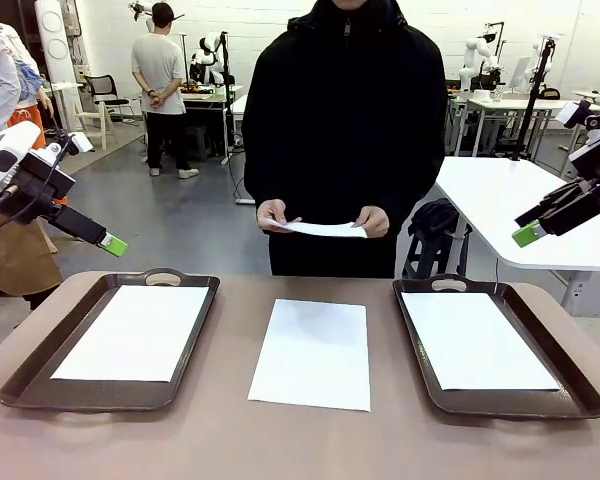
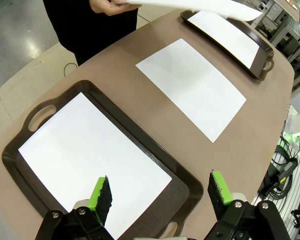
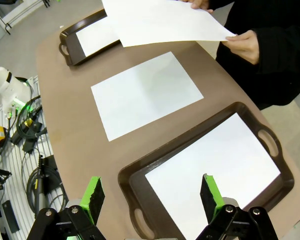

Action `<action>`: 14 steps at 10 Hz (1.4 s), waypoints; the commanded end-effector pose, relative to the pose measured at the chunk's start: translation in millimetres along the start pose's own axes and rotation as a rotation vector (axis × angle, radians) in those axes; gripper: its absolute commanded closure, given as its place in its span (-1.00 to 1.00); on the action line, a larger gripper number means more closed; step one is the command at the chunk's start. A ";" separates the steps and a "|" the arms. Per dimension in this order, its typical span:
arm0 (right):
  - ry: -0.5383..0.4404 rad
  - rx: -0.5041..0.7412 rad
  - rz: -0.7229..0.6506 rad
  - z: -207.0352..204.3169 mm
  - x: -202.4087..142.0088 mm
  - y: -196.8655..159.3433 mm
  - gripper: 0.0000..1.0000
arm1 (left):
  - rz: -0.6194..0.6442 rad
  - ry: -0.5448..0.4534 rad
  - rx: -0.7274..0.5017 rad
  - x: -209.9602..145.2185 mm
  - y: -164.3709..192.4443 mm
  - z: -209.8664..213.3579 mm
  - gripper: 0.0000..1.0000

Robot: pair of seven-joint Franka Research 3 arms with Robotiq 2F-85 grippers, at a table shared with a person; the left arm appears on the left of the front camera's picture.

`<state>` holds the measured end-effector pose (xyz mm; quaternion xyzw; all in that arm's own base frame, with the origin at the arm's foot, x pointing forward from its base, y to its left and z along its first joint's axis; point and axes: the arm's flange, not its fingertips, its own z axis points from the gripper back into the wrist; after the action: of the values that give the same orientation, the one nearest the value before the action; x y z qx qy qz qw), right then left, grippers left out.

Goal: Sort the A4 documents.
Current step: Receive the A4 Paper.

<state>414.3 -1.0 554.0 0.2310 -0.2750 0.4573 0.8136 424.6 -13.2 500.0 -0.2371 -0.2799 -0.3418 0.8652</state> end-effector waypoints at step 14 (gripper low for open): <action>0.007 -0.006 0.014 -1.0 0.6 0.2 -1.00 | 0.000 -0.004 -0.002 -0.4 0.2 0.7 -1.00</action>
<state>414.3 -1.0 554.0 0.2310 -0.2751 0.4573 0.8136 424.6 -13.2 500.0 -0.2371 -0.2799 -0.3418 0.8652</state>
